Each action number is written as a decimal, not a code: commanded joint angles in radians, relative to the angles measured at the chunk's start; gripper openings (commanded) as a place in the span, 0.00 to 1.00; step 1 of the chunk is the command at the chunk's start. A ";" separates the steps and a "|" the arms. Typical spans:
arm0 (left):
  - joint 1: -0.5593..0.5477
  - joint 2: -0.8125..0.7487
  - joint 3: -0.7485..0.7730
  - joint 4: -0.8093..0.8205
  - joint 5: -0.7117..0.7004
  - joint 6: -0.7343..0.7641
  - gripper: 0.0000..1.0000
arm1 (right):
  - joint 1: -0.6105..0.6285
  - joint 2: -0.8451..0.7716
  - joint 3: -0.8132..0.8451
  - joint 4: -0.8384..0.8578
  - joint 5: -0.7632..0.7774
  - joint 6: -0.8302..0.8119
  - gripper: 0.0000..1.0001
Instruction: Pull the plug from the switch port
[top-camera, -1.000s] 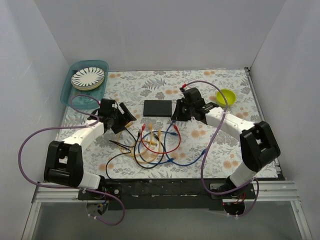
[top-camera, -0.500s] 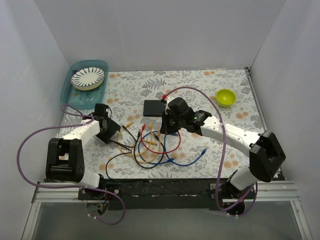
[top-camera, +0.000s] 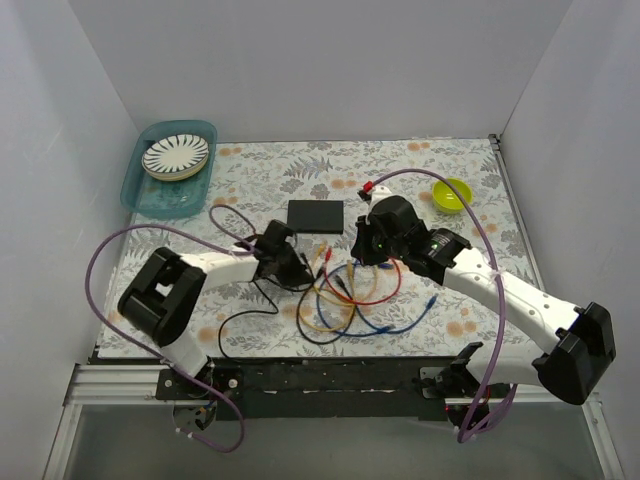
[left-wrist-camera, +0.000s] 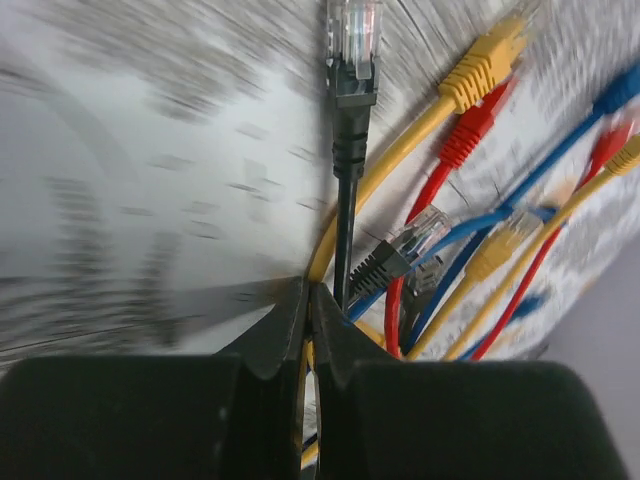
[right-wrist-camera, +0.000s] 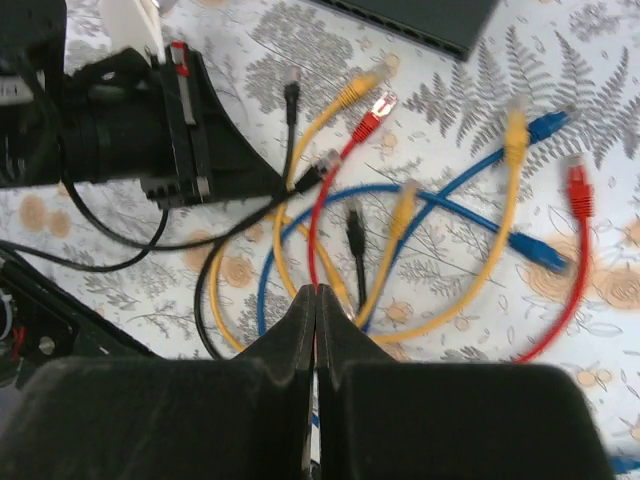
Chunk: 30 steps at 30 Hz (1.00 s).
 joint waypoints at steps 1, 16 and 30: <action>-0.174 0.161 0.045 0.032 0.124 -0.021 0.00 | -0.017 -0.027 -0.025 -0.044 0.031 -0.004 0.01; -0.096 -0.263 0.261 -0.341 -0.334 0.057 0.54 | 0.052 0.052 -0.116 0.135 -0.305 0.033 0.01; 0.029 -0.558 0.128 -0.607 -0.519 -0.018 0.63 | 0.250 0.375 0.083 0.246 -0.117 0.153 0.01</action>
